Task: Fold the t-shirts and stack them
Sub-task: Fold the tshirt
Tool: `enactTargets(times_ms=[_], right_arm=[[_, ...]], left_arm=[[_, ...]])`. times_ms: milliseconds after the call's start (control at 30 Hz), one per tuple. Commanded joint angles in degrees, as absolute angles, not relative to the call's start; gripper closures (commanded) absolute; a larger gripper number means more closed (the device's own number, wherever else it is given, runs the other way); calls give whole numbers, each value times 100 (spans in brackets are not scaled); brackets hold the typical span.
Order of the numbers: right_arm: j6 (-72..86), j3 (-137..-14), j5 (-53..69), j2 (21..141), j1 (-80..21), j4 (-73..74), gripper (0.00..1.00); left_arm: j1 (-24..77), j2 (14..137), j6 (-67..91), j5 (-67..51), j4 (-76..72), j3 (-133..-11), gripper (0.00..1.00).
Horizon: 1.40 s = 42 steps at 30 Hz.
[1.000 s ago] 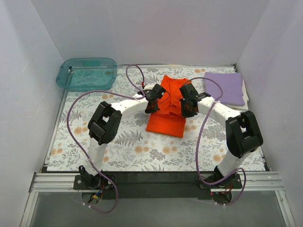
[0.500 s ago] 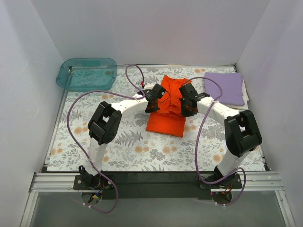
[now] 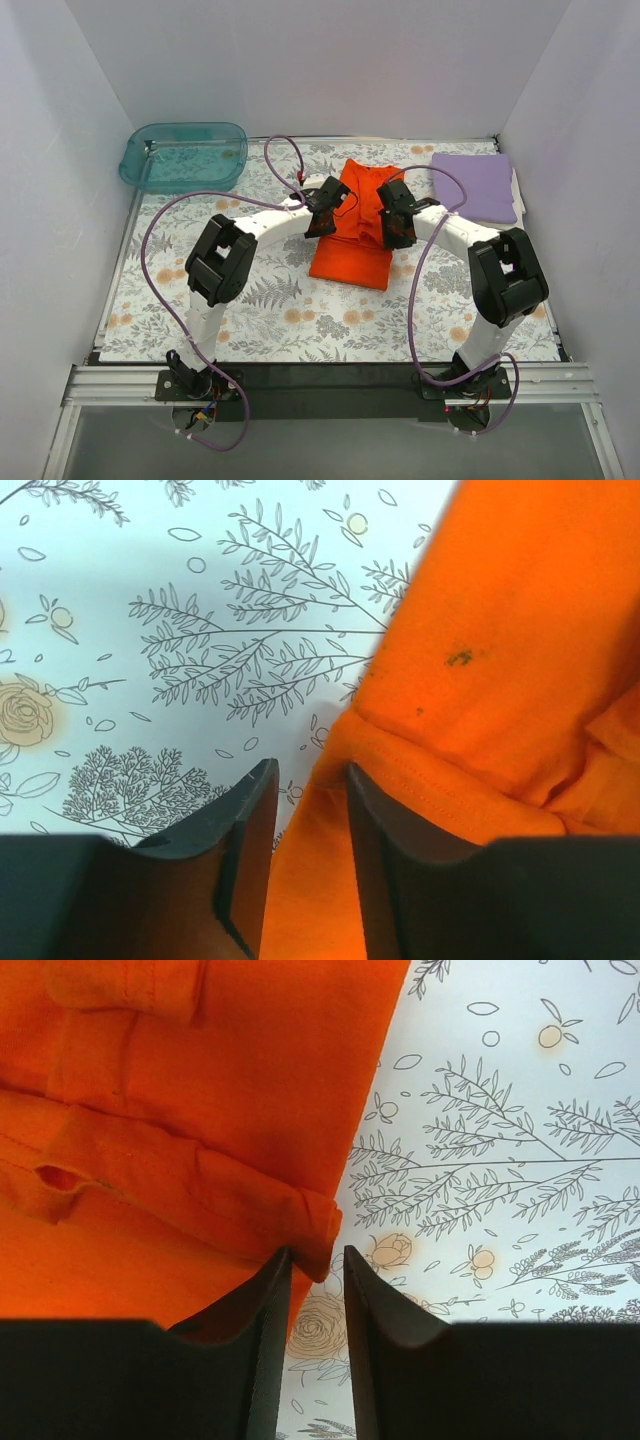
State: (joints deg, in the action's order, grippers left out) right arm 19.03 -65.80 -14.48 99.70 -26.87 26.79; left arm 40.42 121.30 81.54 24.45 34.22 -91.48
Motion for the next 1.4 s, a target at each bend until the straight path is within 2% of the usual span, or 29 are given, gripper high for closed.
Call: enactTargets(times_ms=[0, 67, 133, 367, 467, 567, 800, 1133, 1367], right_arm=[[1784, -6776, -1530, 9608, -2645, 2584, 65], [1705, -6838, -1424, 9467, -2654, 2584, 56], [1644, -6926, -1258, 9264, -2680, 2584, 53], [1354, -6707, -335, 8824, -2926, 2242, 55], [1327, -6487, 121, 8789, -3058, 1970, 59], [1336, -6416, 316, 8973, -3111, 1838, 62], [1134, -6539, 343, 9684, -3111, 1679, 65], [879, -7206, -430, 10502, -2699, 1679, 66], [1178, -8147, -299, 11030, -2136, 1679, 66]], left_arm=[[3990, 11699, 8147, 2751, 3384, -9158, 60], [3990, 11480, 8147, 2725, 3427, -9150, 42], [3990, 11277, 8182, 2637, 3515, -9045, 35], [4008, 10170, 8375, 2365, 3586, -8159, 30], [4095, 9774, 8524, 2085, 3481, -7701, 34], [4227, 9607, 8692, 1768, 3349, -7454, 47], [4456, 9852, 9044, 1433, 2865, -6873, 62], [4456, 10125, 9316, 1389, 2725, -6267, 65], [4456, 10160, 9448, 1266, 2733, -5942, 65]])
